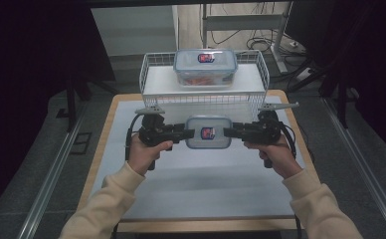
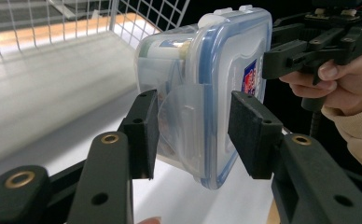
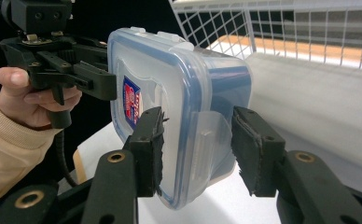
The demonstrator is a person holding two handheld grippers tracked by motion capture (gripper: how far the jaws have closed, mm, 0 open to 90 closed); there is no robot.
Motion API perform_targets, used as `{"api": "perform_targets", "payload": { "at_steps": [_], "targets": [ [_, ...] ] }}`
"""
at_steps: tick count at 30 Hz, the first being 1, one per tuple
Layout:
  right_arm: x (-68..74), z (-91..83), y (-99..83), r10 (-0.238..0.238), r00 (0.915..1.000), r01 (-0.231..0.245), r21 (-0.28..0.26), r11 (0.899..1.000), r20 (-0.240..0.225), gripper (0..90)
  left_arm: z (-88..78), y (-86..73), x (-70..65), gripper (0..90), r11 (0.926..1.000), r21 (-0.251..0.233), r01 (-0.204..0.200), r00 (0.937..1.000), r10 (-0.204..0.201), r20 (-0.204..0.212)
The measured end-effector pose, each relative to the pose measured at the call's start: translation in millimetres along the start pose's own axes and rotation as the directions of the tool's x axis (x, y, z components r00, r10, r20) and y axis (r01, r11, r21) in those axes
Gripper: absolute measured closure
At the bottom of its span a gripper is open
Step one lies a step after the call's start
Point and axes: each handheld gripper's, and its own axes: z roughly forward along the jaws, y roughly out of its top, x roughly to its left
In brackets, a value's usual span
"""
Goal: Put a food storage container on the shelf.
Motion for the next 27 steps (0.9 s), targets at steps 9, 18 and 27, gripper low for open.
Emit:
{"api": "perform_targets", "payload": {
  "at_steps": [9,18,27],
  "targets": [
    [-0.4,-2.0,28.5,-0.034,0.9994,0.035,-0.021,0.999,0.009,54.8,-5.8,28.2,4.0,54.1,0.9994,-0.015,-0.03,0.9995,0.03,-0.009],
    [-4.2,-2.4,60.1,-0.056,0.9982,0.057,-0.027,0.998,0.021,54.7,-8.2,57.3,12.0,54.1,0.9987,-0.024,-0.045,0.999,0.044,-0.007],
    [-6.8,-4.2,75.5,-0.065,0.9972,0.066,-0.036,0.997,0.038,54.5,-6.9,74.0,15.5,54.0,0.9981,-0.03,-0.054,0.9985,0.054,-0.012]
  ]
}}
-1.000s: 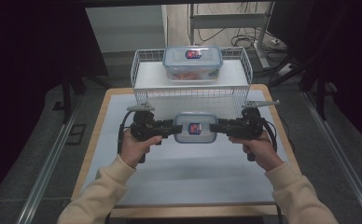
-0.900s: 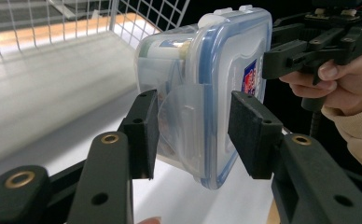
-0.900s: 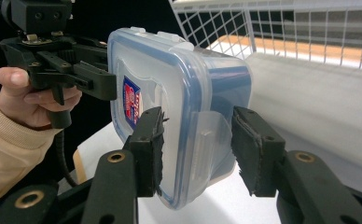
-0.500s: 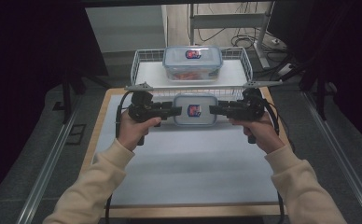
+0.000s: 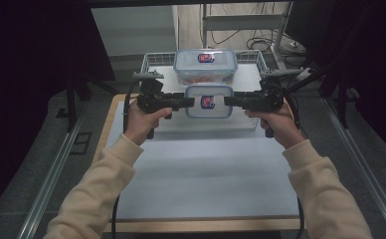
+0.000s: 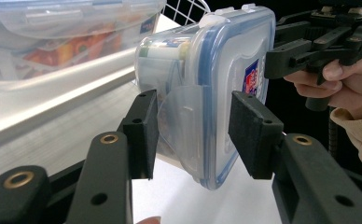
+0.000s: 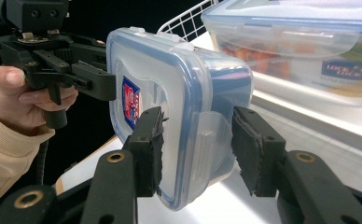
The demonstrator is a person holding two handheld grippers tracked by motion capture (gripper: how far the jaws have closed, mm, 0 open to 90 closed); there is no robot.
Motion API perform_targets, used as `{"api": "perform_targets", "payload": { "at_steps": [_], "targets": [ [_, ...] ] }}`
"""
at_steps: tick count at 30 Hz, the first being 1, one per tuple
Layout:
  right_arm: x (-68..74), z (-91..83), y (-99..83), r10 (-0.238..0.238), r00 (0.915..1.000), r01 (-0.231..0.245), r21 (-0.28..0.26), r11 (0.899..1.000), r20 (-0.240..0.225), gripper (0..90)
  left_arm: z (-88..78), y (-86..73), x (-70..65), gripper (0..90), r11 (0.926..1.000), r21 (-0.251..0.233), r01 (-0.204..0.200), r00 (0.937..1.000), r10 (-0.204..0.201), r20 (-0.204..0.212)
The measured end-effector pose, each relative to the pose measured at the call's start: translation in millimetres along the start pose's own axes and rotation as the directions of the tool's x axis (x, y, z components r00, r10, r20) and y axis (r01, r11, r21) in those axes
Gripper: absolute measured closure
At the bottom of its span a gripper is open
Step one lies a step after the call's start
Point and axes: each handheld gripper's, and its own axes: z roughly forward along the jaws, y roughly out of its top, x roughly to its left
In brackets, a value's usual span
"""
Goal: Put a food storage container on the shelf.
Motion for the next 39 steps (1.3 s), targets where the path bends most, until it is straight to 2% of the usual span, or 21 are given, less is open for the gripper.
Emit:
{"api": "perform_targets", "payload": {
  "at_steps": [17,23,31,39],
  "targets": [
    [-5.4,-0.8,33.2,-0.023,0.9996,0.023,-0.01,1.0,0.018,54.2,-2.1,32.8,6.6,53.7,0.9998,-0.009,-0.018,0.9998,0.018,-0.013],
    [-9.5,-0.6,47.9,-0.025,0.9995,0.025,-0.014,1.0,0.019,54.2,-2.8,49.3,11.3,53.7,0.9996,-0.008,-0.027,0.9995,0.027,-0.015],
    [-18.8,0.6,75.8,-0.032,0.9991,0.032,-0.022,0.999,0.028,54.2,-0.6,78.9,23.8,53.7,0.9989,-0.012,-0.045,0.999,0.045,-0.01],
    [-38.2,11.1,104.2,-0.023,0.9989,0.024,-0.017,1.0,0.039,54.2,8.2,104.3,48.4,53.3,0.9993,-0.021,-0.03,0.9995,0.03,-0.008]
  ]
}}
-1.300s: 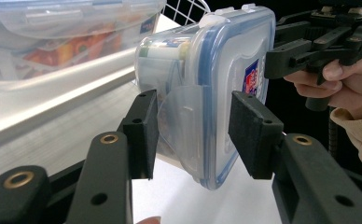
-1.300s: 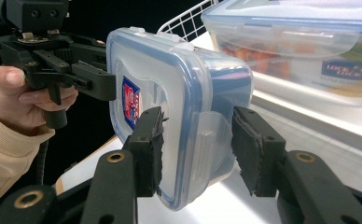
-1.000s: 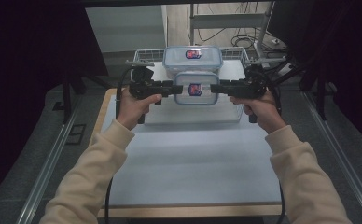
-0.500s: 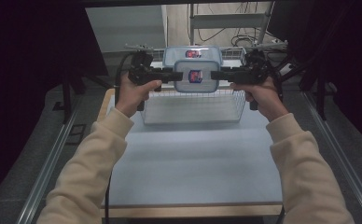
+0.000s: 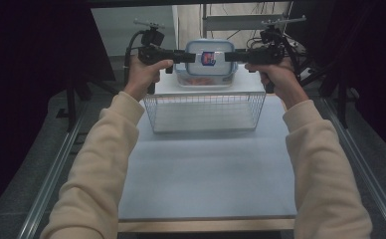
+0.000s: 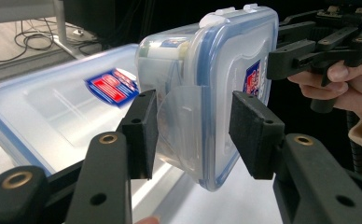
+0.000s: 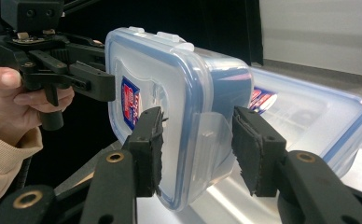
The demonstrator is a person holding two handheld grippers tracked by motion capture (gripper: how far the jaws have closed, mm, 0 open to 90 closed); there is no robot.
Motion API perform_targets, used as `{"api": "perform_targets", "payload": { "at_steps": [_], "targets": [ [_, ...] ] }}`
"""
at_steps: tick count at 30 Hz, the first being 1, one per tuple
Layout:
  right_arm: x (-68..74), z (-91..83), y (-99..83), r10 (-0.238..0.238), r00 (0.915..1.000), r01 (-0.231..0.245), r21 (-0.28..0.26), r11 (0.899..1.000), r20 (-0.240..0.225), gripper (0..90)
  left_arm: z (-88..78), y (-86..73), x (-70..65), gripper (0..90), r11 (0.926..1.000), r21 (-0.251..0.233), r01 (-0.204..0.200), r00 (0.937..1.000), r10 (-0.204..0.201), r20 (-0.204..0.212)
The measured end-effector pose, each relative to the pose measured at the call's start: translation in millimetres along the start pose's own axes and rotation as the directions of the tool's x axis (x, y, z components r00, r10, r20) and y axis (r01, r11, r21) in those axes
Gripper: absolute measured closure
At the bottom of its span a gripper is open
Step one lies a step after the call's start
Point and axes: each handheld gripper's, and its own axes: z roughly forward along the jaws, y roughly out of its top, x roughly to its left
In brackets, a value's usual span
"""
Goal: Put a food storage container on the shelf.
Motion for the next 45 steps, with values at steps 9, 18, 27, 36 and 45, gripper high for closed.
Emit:
{"api": "perform_targets", "payload": {
  "at_steps": [9,18,27,36,45],
  "targets": [
    [-25.8,20.2,11.6,0.044,0.999,-0.044,0.017,0.999,0.008,53.6,16.4,8.4,27.8,52.8,0.998,0.014,0.061,0.9981,-0.061,-0.01],
    [-40.6,34.4,13.5,0.097,0.9952,-0.098,0.021,0.995,0.014,52.6,24.1,8.9,38.9,52.0,0.993,0.005,0.118,0.9923,-0.118,-0.039],
    [-46.6,41.3,17.4,0.175,0.9833,-0.175,-0.002,0.984,0.048,49.1,33.1,11.6,43.6,49.0,0.9791,-0.02,0.203,0.9773,-0.203,-0.06],
    [-54.6,51.1,16.3,0.269,0.9613,-0.269,-0.004,0.963,0.06,43.2,43.4,11.5,56.6,41.2,0.9575,-0.03,0.287,0.9568,-0.288,-0.04],
    [-60.3,53.0,11.1,0.306,0.9491,-0.305,-0.027,0.952,0.074,39.4,46.4,8.3,64.3,36.4,0.9511,-0.05,0.305,0.9509,-0.307,-0.042]
  ]
}}
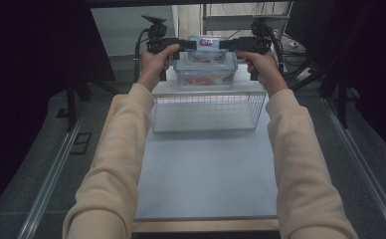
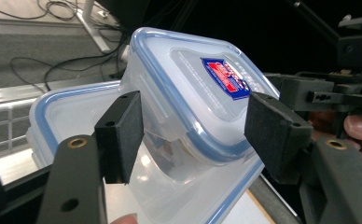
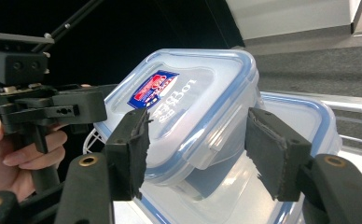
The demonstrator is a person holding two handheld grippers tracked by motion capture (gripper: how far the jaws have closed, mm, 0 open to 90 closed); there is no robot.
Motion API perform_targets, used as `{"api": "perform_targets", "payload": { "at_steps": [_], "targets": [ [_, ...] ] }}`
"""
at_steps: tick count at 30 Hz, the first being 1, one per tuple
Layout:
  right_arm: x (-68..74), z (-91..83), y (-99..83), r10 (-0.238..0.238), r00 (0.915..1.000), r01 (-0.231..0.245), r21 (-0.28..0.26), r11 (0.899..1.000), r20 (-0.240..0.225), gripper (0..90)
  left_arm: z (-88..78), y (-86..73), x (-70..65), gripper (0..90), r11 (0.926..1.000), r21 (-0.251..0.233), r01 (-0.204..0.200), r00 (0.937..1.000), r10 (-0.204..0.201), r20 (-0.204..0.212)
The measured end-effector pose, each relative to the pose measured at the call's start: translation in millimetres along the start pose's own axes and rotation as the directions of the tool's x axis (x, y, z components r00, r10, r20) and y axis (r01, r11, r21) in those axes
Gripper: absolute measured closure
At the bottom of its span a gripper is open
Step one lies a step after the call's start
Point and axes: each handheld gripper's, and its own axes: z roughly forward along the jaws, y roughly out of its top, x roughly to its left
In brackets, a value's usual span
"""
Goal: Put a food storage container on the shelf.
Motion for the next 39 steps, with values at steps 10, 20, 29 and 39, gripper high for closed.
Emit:
{"api": "perform_targets", "payload": {
  "at_steps": [10,20,29,39],
  "targets": [
    [10.6,-16.1,-5.0,-0.087,0.9961,0.088,-0.049,0.995,0.016,35.8,-13.3,-3.1,-10.3,27.0,0.9968,-0.053,-0.059,0.9982,0.059,0.006],
    [25.5,-28.8,-24.0,-0.194,0.9809,0.194,-0.029,0.981,0.008,35.6,-33.5,-18.1,-19.4,23.9,0.9909,-0.07,-0.115,0.9932,0.116,0.01],
    [26.2,-45.7,-43.8,-0.223,0.9747,0.223,-0.039,0.974,-0.01,35.6,-49.7,-41.5,-23.3,23.6,0.9822,-0.037,-0.184,0.9829,0.184,-0.015],
    [21.6,-61.8,-68.3,-0.252,0.9674,0.25,-0.041,0.967,-0.03,36.1,-54.8,-69.8,-27.9,24.1,0.971,0.007,-0.239,0.971,0.239,-0.003]
  ]
}}
